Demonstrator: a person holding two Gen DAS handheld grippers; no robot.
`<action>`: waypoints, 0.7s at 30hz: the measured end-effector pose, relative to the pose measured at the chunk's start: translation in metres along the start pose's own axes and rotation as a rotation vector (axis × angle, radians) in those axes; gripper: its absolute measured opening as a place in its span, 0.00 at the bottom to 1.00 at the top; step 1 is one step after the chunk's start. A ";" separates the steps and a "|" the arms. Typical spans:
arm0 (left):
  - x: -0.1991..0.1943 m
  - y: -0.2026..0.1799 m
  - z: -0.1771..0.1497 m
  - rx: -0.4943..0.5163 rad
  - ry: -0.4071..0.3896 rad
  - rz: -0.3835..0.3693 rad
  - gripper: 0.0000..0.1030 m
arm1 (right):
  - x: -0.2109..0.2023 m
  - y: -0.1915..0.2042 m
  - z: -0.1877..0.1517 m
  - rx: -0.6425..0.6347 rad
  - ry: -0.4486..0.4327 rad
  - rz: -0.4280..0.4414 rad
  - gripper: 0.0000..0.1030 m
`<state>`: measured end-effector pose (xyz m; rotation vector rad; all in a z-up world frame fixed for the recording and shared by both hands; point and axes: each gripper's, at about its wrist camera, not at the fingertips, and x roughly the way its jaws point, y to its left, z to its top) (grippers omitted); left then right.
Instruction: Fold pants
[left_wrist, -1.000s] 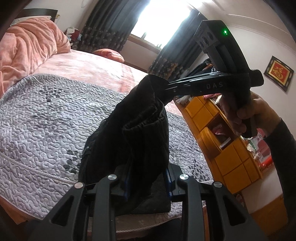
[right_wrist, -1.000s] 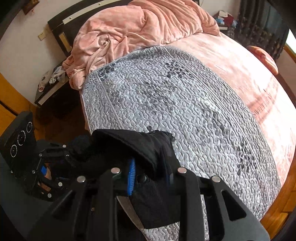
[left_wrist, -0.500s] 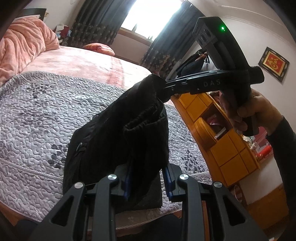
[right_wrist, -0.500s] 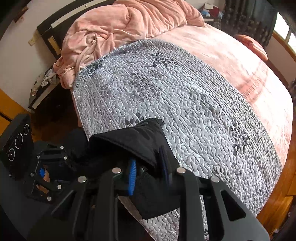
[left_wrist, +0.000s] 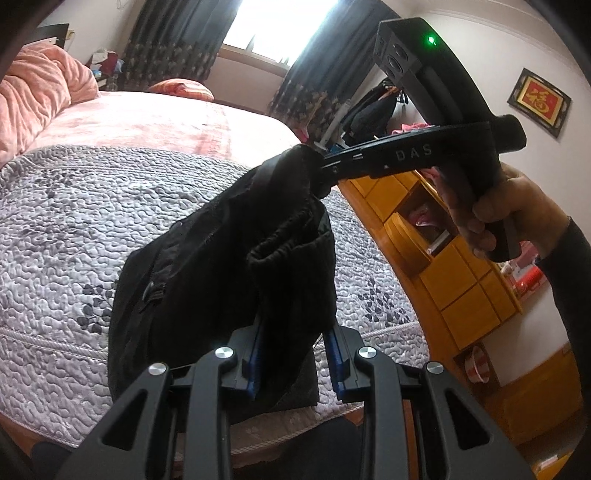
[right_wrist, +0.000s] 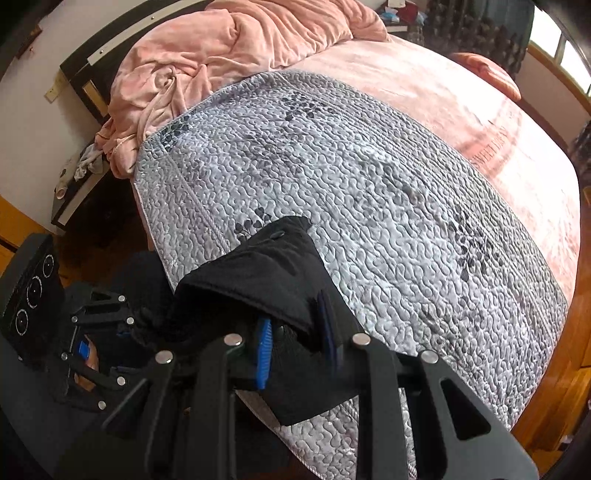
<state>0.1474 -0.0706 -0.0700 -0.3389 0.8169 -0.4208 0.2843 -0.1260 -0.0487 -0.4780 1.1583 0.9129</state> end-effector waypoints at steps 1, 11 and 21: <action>0.002 -0.001 -0.001 0.003 0.004 0.000 0.28 | 0.001 -0.002 -0.002 0.004 0.000 0.001 0.21; 0.029 -0.016 -0.011 0.035 0.060 -0.005 0.28 | 0.013 -0.027 -0.033 0.053 0.002 0.011 0.21; 0.073 -0.028 -0.022 0.065 0.138 -0.003 0.28 | 0.035 -0.062 -0.068 0.113 0.008 0.033 0.21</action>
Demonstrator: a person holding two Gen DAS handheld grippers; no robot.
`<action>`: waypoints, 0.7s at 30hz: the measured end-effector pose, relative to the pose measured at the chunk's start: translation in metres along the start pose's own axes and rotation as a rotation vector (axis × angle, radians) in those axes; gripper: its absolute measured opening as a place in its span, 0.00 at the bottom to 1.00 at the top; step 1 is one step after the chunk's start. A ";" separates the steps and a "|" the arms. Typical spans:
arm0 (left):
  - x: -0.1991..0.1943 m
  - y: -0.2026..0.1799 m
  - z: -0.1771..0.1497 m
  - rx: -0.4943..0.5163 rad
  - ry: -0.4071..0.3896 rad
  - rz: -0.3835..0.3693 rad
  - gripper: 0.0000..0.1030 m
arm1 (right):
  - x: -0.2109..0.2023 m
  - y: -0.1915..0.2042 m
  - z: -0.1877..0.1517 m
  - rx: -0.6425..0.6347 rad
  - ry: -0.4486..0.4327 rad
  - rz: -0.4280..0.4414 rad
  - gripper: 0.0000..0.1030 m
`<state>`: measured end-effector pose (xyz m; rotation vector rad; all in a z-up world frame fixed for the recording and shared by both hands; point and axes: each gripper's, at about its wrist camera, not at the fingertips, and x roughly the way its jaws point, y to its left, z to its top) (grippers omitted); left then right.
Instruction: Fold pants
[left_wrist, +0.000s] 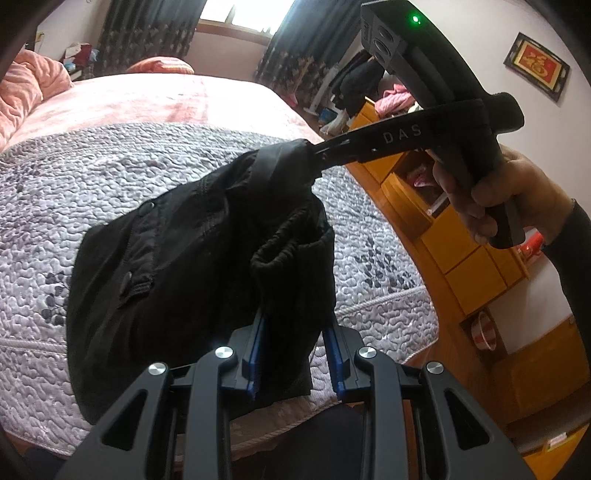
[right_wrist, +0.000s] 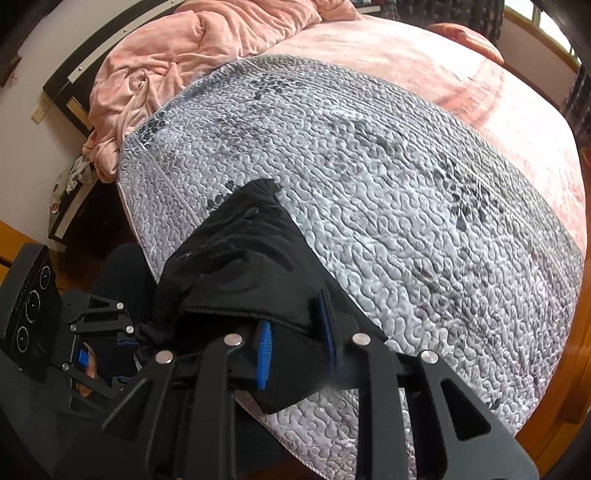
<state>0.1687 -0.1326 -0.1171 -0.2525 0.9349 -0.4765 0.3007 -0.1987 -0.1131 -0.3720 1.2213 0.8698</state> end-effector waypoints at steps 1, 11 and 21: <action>0.005 -0.002 -0.001 0.003 0.009 0.001 0.28 | 0.003 -0.004 -0.003 0.006 0.000 0.002 0.21; 0.052 -0.016 -0.007 0.034 0.087 0.029 0.27 | 0.033 -0.043 -0.033 0.051 0.001 0.019 0.21; 0.102 -0.023 -0.023 0.073 0.169 0.067 0.27 | 0.067 -0.077 -0.060 0.105 0.009 0.054 0.21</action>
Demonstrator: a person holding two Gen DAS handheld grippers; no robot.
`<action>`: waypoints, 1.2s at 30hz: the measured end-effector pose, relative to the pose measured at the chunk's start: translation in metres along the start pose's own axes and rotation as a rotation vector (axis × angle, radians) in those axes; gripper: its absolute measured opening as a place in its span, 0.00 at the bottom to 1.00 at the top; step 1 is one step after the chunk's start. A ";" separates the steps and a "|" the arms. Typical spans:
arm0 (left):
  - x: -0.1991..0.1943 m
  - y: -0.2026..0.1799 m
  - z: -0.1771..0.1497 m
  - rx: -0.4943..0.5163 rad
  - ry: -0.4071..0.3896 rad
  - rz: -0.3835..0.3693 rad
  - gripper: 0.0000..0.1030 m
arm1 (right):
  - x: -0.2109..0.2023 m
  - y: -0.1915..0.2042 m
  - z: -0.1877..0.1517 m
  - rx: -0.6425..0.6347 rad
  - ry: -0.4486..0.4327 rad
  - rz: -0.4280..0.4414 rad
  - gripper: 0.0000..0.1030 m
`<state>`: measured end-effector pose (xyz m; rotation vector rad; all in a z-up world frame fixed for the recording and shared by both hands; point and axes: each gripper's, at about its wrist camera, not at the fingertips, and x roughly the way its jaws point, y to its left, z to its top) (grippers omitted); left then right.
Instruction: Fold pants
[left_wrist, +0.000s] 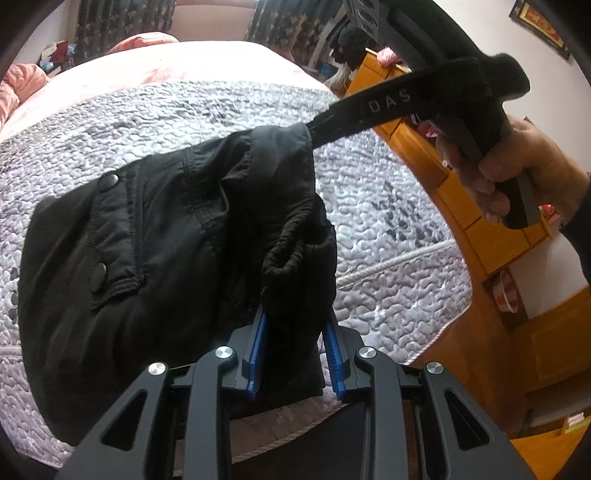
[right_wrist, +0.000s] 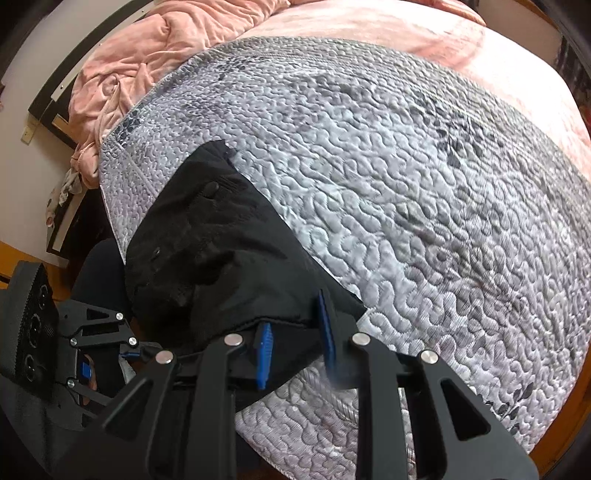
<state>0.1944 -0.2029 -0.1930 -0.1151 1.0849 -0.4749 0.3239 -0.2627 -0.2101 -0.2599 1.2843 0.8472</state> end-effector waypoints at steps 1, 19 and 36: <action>0.004 0.000 0.000 0.004 0.007 0.004 0.27 | 0.002 -0.003 -0.001 0.004 0.000 0.003 0.21; 0.041 0.000 -0.019 0.050 0.077 0.022 0.32 | 0.027 -0.031 -0.040 0.146 0.001 -0.077 0.45; -0.064 0.096 -0.055 -0.141 -0.158 -0.044 0.87 | 0.062 -0.065 -0.076 0.768 -0.328 0.363 0.52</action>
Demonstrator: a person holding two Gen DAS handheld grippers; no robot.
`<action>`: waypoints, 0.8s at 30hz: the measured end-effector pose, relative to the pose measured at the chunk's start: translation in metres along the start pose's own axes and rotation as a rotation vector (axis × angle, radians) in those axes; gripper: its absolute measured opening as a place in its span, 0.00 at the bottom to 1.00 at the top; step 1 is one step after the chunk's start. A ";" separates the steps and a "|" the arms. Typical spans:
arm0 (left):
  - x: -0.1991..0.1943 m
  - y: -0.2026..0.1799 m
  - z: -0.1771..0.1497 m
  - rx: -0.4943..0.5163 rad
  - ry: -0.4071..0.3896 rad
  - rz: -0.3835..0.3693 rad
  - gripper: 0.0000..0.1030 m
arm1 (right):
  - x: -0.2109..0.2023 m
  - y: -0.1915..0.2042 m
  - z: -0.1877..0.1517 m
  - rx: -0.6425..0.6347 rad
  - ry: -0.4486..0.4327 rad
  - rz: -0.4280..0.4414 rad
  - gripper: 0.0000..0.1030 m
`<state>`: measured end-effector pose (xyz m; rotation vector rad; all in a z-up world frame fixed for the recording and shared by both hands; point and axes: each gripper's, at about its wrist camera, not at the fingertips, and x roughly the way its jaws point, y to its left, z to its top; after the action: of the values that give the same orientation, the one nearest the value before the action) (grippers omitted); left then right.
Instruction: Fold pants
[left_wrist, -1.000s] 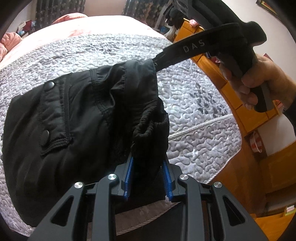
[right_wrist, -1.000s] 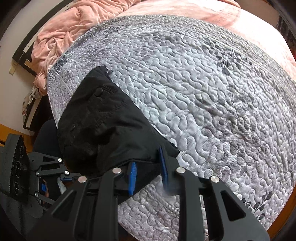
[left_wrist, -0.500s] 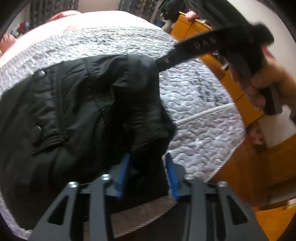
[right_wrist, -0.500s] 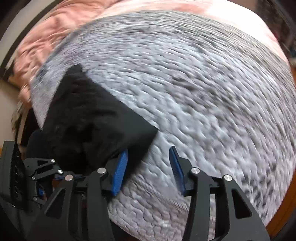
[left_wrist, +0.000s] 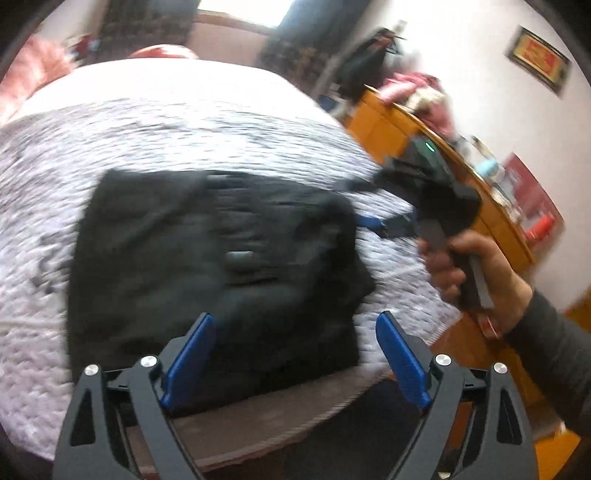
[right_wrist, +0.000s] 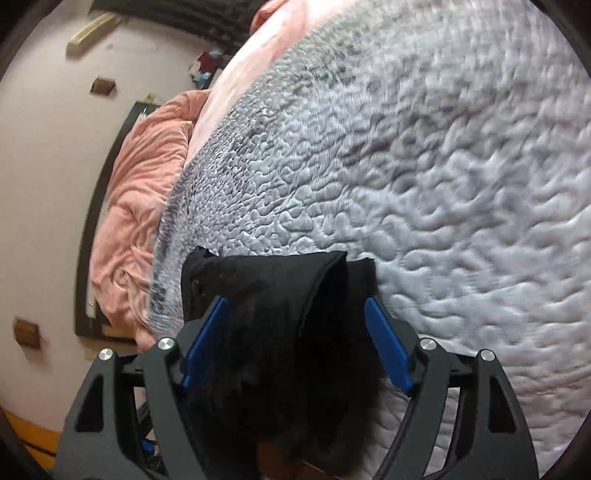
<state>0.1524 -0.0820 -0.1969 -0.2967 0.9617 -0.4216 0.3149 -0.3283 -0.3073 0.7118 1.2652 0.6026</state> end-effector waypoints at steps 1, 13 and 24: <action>-0.001 0.010 0.000 -0.022 0.002 0.011 0.87 | 0.008 0.003 -0.001 0.001 0.013 0.021 0.35; -0.014 0.085 -0.003 -0.140 -0.034 0.179 0.87 | -0.014 -0.004 -0.041 0.077 -0.158 -0.018 0.74; -0.035 0.103 -0.027 -0.225 -0.040 0.180 0.87 | 0.004 -0.014 -0.116 0.216 -0.110 0.060 0.62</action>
<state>0.1344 0.0234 -0.2297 -0.4168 0.9887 -0.1421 0.2024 -0.3179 -0.3375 0.9526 1.2206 0.4719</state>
